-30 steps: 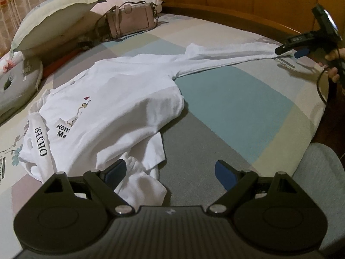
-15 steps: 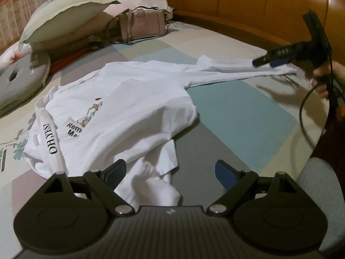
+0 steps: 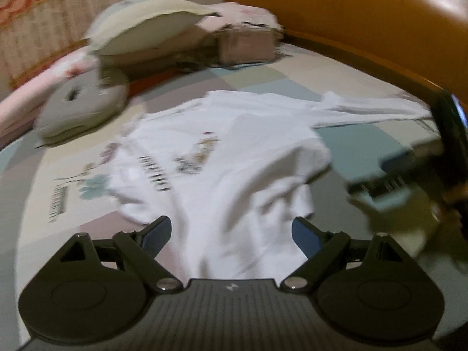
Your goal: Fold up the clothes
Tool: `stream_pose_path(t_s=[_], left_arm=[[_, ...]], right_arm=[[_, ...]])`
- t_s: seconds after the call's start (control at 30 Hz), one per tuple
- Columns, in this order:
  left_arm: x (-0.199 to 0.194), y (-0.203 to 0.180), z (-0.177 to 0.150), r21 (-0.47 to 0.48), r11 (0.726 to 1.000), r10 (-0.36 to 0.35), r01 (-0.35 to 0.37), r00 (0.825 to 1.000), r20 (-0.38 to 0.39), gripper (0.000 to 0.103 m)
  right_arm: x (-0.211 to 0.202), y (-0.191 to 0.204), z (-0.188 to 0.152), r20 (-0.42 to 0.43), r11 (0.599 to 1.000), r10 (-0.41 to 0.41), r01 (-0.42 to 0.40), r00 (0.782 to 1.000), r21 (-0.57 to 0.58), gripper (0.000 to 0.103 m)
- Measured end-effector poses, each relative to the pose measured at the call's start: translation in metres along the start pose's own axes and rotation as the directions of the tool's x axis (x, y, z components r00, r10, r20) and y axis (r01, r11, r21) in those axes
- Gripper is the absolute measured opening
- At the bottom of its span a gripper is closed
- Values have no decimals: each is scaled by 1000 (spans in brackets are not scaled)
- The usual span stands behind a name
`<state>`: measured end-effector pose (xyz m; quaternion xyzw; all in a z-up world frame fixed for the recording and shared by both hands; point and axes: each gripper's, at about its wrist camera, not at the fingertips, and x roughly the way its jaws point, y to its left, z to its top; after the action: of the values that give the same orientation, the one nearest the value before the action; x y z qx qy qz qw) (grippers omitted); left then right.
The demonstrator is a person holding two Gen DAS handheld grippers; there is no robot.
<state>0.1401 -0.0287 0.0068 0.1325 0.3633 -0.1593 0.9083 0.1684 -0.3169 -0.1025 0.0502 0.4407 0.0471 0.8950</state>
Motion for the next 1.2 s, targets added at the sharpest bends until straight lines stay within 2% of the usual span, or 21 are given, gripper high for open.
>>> stream_pose_path(t_s=[0.1, 0.17, 0.27, 0.37, 0.47, 0.57, 0.67, 0.8, 1.2], left_arm=[[4, 21, -3, -43, 995, 86, -87, 996, -17, 94], [12, 35, -6, -67, 987, 147, -149, 988, -37, 94], [34, 51, -9, -99, 976, 187, -194, 979, -81, 94], [59, 55, -11, -114, 974, 178, -194, 975, -137, 94], [75, 49, -14, -97, 984, 138, -152, 981, -136, 94], [91, 49, -17, -85, 976, 187, -201, 970, -157, 94], [101, 55, -19, -74, 954, 274, -291, 944, -184, 94], [99, 56, -22, -131, 972, 169, -195, 968, -187, 94], [96, 89, -28, -130, 933, 305, -334, 931, -202, 95]], right_arm=[[-3, 19, -11, -9, 999, -27, 27, 1000, -26, 103], [-8, 27, -16, -16, 999, -17, 16, 1000, -33, 103], [-18, 35, -18, -6, 999, 5, -6, 1000, -40, 103], [-23, 41, -17, 7, 999, 11, -10, 1000, -39, 103], [-27, 44, -16, 20, 999, 11, -10, 1000, -41, 103], [-26, 44, -15, 19, 999, 3, -2, 1000, -38, 103], [-26, 44, -15, 18, 999, -8, 9, 1000, -34, 103], [-26, 46, -16, 18, 999, -7, 8, 1000, -35, 103], [-33, 44, -17, 38, 998, -43, 44, 998, -33, 103]])
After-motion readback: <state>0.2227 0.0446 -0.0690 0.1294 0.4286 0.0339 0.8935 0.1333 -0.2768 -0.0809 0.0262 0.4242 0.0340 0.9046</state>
